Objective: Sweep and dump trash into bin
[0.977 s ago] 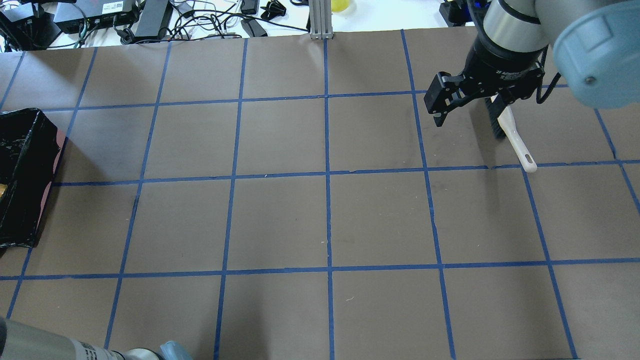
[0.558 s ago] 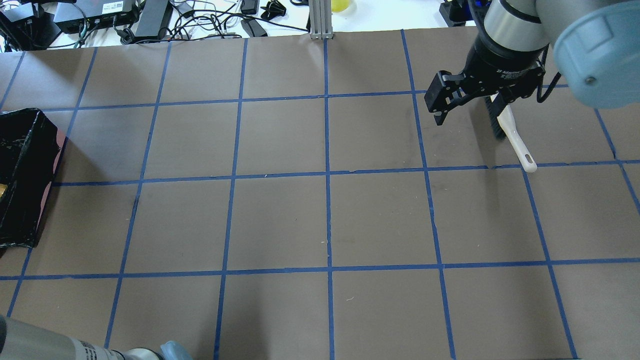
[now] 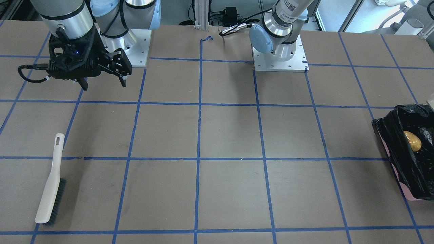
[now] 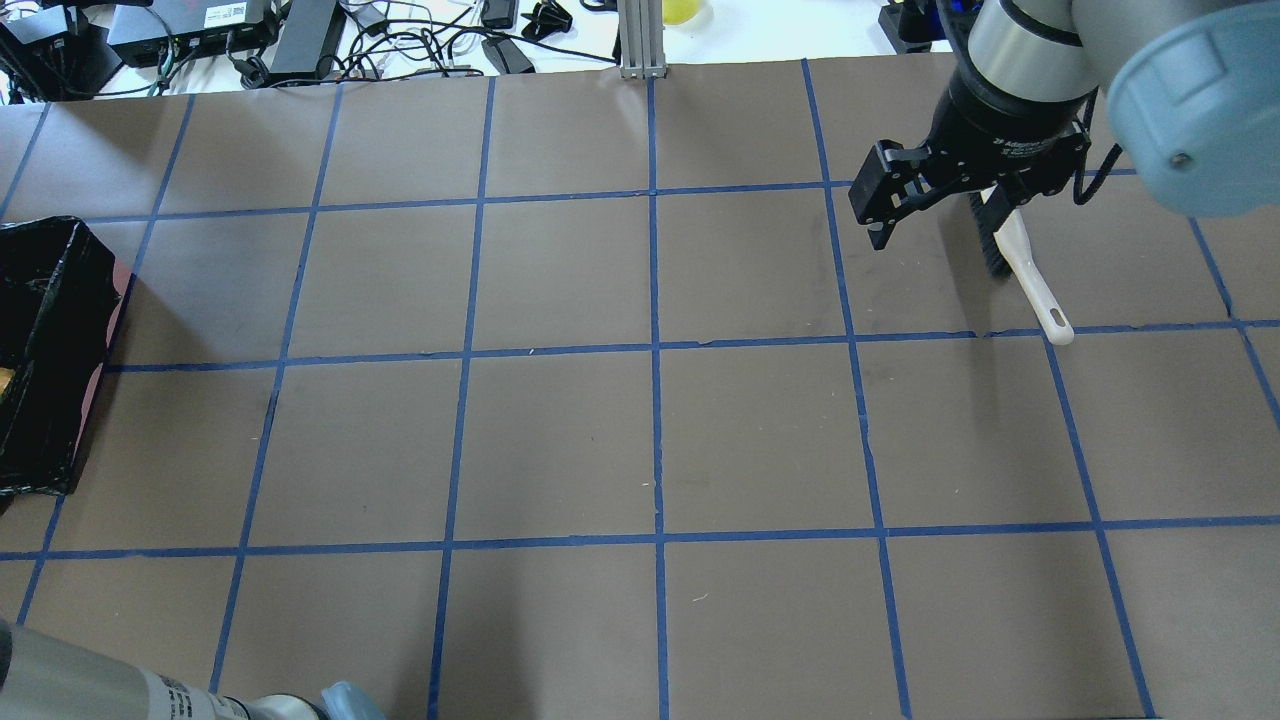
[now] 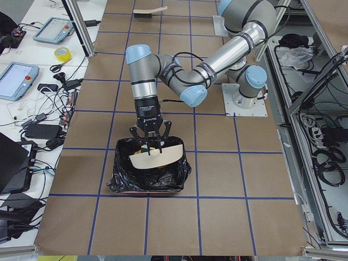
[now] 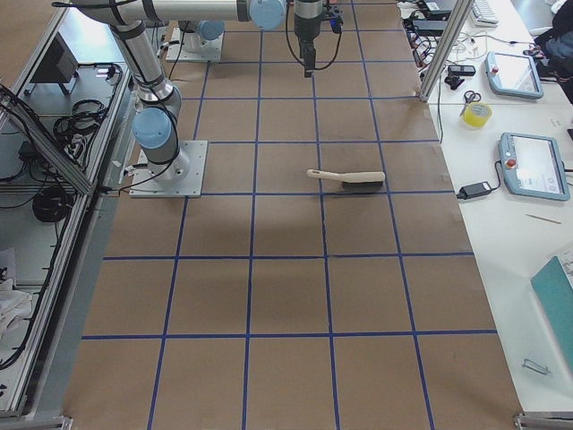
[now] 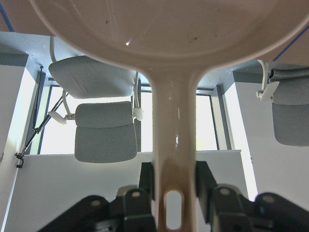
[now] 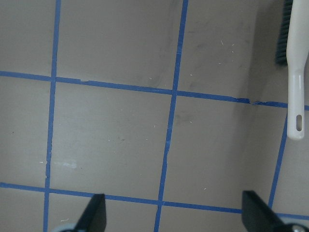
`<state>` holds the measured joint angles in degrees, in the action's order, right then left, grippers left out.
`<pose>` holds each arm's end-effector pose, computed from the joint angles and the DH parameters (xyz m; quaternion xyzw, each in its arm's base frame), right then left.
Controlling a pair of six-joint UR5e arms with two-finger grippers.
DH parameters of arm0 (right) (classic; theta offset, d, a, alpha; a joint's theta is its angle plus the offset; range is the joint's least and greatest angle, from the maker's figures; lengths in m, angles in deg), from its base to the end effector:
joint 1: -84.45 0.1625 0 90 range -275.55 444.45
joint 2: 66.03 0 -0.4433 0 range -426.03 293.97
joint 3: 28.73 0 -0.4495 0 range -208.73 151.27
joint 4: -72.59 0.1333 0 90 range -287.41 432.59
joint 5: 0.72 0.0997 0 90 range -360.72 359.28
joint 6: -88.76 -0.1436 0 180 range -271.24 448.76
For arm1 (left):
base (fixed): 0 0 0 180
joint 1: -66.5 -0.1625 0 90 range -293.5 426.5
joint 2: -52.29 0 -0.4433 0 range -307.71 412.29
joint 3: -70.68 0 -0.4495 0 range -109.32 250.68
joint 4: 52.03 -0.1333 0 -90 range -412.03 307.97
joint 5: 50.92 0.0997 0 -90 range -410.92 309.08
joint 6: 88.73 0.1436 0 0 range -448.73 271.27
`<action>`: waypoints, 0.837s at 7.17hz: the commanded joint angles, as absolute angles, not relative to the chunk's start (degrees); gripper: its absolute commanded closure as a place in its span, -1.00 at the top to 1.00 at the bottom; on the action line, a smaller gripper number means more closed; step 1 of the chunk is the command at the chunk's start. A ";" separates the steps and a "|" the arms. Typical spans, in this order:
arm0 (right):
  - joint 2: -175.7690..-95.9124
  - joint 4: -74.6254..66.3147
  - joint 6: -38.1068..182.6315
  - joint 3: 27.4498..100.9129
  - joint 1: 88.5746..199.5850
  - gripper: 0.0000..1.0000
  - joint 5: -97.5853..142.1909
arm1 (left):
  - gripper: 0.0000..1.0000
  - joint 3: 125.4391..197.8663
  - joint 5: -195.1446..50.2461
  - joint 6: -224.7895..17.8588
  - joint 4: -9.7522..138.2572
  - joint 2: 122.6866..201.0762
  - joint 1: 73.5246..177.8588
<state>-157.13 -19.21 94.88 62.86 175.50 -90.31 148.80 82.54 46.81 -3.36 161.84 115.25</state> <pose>0.1443 -0.5414 0.4606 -0.0626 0.9980 -0.0116 0.0031 0.4584 -0.5750 0.4888 0.5789 0.6833 0.3467 0.2788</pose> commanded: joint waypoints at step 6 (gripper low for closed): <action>-157.09 -19.51 94.83 62.86 175.50 1.00 -90.19 | -0.83 148.12 72.78 50.48 -3.07 160.92 115.89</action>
<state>-157.08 -19.28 94.88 62.87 175.50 -90.26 148.20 75.62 50.30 -3.36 161.31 115.56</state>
